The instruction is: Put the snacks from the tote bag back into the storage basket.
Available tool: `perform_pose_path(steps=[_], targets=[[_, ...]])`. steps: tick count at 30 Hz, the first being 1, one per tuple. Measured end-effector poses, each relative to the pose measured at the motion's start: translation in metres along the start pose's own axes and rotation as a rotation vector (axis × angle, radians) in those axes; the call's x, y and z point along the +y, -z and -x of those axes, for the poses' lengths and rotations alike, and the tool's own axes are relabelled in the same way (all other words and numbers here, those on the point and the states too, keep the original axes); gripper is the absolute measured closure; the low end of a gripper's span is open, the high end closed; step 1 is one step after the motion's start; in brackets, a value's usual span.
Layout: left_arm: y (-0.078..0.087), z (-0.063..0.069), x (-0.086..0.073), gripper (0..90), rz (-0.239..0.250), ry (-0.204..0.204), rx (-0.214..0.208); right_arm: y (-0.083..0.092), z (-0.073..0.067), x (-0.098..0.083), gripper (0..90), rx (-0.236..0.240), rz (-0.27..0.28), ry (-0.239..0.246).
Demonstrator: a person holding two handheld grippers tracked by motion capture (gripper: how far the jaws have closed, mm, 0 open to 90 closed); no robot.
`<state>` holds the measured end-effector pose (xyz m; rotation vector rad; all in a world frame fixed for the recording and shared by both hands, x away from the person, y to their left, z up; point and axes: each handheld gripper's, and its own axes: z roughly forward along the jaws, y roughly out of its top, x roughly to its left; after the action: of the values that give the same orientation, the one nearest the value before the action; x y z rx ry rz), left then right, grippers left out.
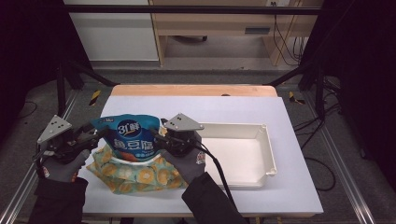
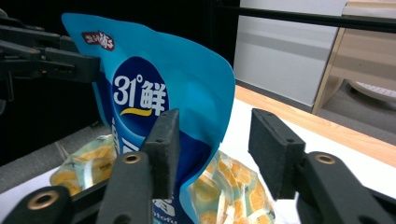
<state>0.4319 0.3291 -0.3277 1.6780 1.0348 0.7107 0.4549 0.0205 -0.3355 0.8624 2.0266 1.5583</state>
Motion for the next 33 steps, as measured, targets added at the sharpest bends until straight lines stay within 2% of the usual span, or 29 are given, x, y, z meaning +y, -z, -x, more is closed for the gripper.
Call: perform_pose_path(steps=[5,17,28,30,33], targets=[[-0.0016,-0.0003,-0.0011,53.9,-0.004,0.007,-0.009,-0.0034,0.0020,0.0008,61.4,0.001,0.000,-0.002],[0.0025,-0.0001,-0.0003,75.5,0.000,0.011,-0.016,-0.0090,-0.0024,0.0068,73.8,0.009,-0.023,0.014],[0.0022,0.0018,0.0000,87.4,-0.005,0.021,-0.021,-0.0108,-0.0004,0.0046,76.3,0.016,-0.023,-0.004],[0.0026,0.0030,-0.0002,88.6,-0.006,0.011,-0.015,-0.0108,-0.0001,0.0042,81.2,0.018,-0.024,-0.003],[0.0030,0.0026,-0.0003,89.3,-0.007,0.017,-0.019,-0.0100,0.0006,0.0046,87.9,0.017,-0.029,-0.007]])
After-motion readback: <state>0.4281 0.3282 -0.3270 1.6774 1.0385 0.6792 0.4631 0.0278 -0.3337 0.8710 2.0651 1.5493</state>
